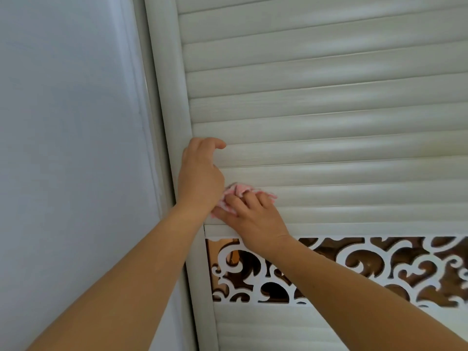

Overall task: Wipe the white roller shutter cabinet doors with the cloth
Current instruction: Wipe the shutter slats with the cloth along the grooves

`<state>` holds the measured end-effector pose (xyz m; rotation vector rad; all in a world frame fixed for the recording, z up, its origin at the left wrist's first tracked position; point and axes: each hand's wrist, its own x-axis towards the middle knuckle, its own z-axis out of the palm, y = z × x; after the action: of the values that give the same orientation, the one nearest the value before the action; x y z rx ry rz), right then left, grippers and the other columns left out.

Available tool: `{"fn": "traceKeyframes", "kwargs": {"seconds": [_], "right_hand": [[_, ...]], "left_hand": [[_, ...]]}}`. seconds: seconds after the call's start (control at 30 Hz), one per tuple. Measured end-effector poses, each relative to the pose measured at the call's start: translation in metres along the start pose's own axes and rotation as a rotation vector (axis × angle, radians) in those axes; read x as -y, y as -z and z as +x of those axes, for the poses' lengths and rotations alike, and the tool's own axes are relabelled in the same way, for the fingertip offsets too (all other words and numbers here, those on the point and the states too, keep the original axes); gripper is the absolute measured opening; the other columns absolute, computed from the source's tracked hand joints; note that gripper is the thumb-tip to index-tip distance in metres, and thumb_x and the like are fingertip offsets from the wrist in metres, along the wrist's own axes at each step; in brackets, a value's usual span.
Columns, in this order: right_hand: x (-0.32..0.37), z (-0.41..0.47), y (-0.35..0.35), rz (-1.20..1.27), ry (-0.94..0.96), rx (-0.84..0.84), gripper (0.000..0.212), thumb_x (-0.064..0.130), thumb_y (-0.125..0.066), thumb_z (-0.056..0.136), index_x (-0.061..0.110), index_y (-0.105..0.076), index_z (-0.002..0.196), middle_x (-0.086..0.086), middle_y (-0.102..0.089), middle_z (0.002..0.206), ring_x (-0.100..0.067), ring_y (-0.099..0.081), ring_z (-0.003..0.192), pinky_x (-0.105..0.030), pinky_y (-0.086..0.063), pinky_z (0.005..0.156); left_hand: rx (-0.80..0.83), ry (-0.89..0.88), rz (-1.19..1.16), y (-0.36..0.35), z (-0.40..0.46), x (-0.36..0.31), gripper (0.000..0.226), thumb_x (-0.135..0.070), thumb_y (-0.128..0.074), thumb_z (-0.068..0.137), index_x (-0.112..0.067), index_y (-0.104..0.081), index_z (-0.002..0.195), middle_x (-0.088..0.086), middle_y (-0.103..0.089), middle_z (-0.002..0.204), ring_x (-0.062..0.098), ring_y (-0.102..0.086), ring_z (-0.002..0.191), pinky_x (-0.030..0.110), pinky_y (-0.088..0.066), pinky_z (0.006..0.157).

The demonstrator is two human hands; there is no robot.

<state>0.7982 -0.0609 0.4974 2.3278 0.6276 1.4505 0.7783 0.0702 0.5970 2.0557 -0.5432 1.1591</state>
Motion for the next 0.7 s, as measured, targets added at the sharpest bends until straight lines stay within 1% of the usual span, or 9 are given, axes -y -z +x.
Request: {"fn": "traceKeyframes", "kwargs": {"seconds": [0.07,0.13,0.17,0.27,0.37,0.5,0.57,0.63,0.7], "right_hand": [[-0.011,-0.005,0.005,-0.018,-0.050,-0.036,0.056,0.017,-0.055,0.072,0.035,-0.059,0.125,-0.003,-0.055,0.113,-0.028,-0.052,0.092,-0.039,-0.040,0.074],[-0.027,-0.005,0.013,-0.041,-0.179,-0.085,0.063,0.016,-0.070,0.064,0.033,-0.060,0.123,-0.005,-0.060,0.109,-0.029,-0.050,0.089,-0.038,-0.043,0.071],[-0.034,-0.004,0.017,-0.041,-0.239,-0.102,0.064,0.015,-0.073,0.063,0.032,-0.060,0.123,-0.006,-0.060,0.108,-0.030,-0.047,0.089,-0.039,-0.043,0.071],[-0.057,-0.008,0.027,-0.030,-0.381,-0.156,0.064,0.013,-0.075,0.064,0.031,-0.061,0.124,-0.009,-0.060,0.108,-0.031,-0.040,0.092,-0.039,-0.044,0.070],[-0.071,-0.018,0.031,-0.029,-0.489,-0.206,0.065,0.016,-0.077,0.064,0.030,-0.060,0.125,-0.012,-0.059,0.111,-0.033,-0.038,0.096,-0.044,-0.047,0.075],[-0.057,-0.015,0.030,0.005,-0.795,-0.316,0.054,0.017,-0.068,0.072,0.029,-0.060,0.124,-0.015,-0.057,0.119,-0.034,-0.035,0.105,-0.053,-0.045,0.081],[-0.045,-0.009,0.027,-0.002,-0.785,-0.298,0.052,0.018,-0.064,0.075,0.030,-0.058,0.125,-0.015,-0.055,0.127,-0.035,-0.034,0.113,-0.053,-0.042,0.086],[-0.044,-0.011,0.024,-0.044,-0.624,-0.284,0.046,0.021,-0.054,0.079,0.031,-0.060,0.124,-0.012,-0.056,0.130,-0.035,-0.037,0.115,-0.047,-0.035,0.091],[-0.059,-0.021,0.026,-0.091,-0.508,-0.302,0.043,0.020,-0.050,0.082,0.030,-0.064,0.122,-0.009,-0.059,0.127,-0.032,-0.041,0.112,-0.043,-0.032,0.089]], "left_hand": [[0.050,-0.053,0.040,-0.002,-0.003,-0.002,0.062,0.023,-0.032,0.073,-0.010,-0.057,0.119,0.005,-0.048,0.122,0.019,-0.042,0.117,0.011,-0.026,0.088],[0.078,-0.124,0.052,-0.004,-0.005,-0.004,0.061,0.021,-0.037,0.073,-0.008,-0.058,0.122,0.007,-0.049,0.124,0.021,-0.040,0.118,0.014,-0.025,0.092],[0.082,-0.156,0.051,-0.005,-0.006,-0.004,0.059,0.020,-0.039,0.073,-0.007,-0.058,0.122,0.009,-0.050,0.124,0.023,-0.041,0.118,0.017,-0.026,0.093],[0.086,-0.197,0.072,-0.009,-0.008,-0.002,0.065,0.024,-0.039,0.071,-0.009,-0.059,0.123,0.011,-0.052,0.126,0.028,-0.042,0.118,0.028,-0.032,0.098],[0.116,-0.202,0.095,-0.011,-0.010,0.004,0.068,0.026,-0.040,0.071,-0.011,-0.059,0.124,0.013,-0.049,0.132,0.031,-0.040,0.123,0.044,-0.034,0.105],[0.142,-0.215,0.109,-0.013,-0.012,0.007,0.067,0.028,-0.043,0.070,-0.011,-0.061,0.122,0.013,-0.050,0.132,0.033,-0.042,0.123,0.050,-0.035,0.103],[0.142,-0.231,0.100,-0.017,-0.013,0.000,0.066,0.026,-0.044,0.069,-0.011,-0.063,0.119,0.014,-0.051,0.131,0.035,-0.043,0.122,0.052,-0.037,0.101],[0.151,-0.249,0.094,-0.024,-0.014,-0.011,0.063,0.023,-0.043,0.070,-0.013,-0.063,0.119,0.012,-0.051,0.132,0.033,-0.042,0.124,0.049,-0.037,0.102],[0.174,-0.296,0.077,-0.034,-0.015,-0.024,0.061,0.019,-0.043,0.072,-0.014,-0.063,0.119,0.012,-0.050,0.133,0.032,-0.042,0.125,0.044,-0.036,0.102]]}}
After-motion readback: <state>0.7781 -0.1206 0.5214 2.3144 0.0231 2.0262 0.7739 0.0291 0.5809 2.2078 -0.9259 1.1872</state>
